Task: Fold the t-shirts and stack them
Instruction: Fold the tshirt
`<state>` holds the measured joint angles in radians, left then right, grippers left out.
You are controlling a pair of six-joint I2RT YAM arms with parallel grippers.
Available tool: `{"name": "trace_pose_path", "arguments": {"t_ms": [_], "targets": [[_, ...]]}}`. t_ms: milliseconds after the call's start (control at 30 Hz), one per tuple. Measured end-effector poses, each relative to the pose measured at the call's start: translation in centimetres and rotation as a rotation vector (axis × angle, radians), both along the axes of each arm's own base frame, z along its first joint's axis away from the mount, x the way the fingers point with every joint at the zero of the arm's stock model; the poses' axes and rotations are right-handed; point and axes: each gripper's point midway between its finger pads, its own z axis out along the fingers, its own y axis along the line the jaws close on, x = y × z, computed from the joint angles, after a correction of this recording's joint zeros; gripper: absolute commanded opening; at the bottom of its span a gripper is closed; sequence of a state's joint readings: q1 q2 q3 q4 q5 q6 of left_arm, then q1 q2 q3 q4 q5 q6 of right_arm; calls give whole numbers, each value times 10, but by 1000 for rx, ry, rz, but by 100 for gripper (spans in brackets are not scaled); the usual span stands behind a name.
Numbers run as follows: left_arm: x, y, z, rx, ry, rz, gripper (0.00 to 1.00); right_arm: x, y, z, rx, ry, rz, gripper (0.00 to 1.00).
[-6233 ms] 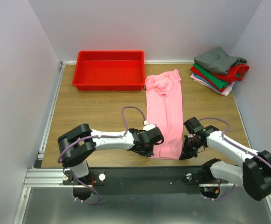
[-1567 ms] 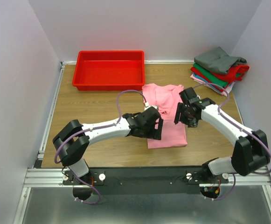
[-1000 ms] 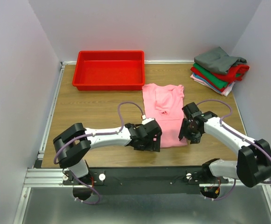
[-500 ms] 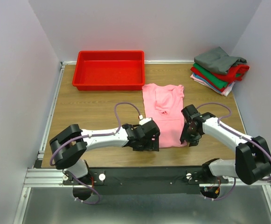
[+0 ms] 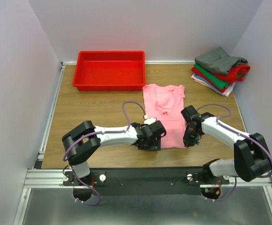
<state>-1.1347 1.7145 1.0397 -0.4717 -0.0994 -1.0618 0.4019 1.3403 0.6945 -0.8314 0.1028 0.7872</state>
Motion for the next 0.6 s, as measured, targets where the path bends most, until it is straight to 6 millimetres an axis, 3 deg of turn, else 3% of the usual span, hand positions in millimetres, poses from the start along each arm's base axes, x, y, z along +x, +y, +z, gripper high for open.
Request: {"name": "trace_pose_path", "arguments": {"t_ms": [300,367,467,567,600], "targets": [[6,-1,-4,24,-19,10,59,0,0,1,2,-5,1,13],[6,-1,-4,25,-20,10,52,1,0,1,3,-7,1,11],[9,-3,-6,26,-30,2,36,1,0,1,3,-8,2,7],[11,-7,-8,24,-37,-6,0,1,0,2,4,-11,3,2],[12,-8,-9,24,-45,-13,0,1,0,2,5,-13,3,2]]}}
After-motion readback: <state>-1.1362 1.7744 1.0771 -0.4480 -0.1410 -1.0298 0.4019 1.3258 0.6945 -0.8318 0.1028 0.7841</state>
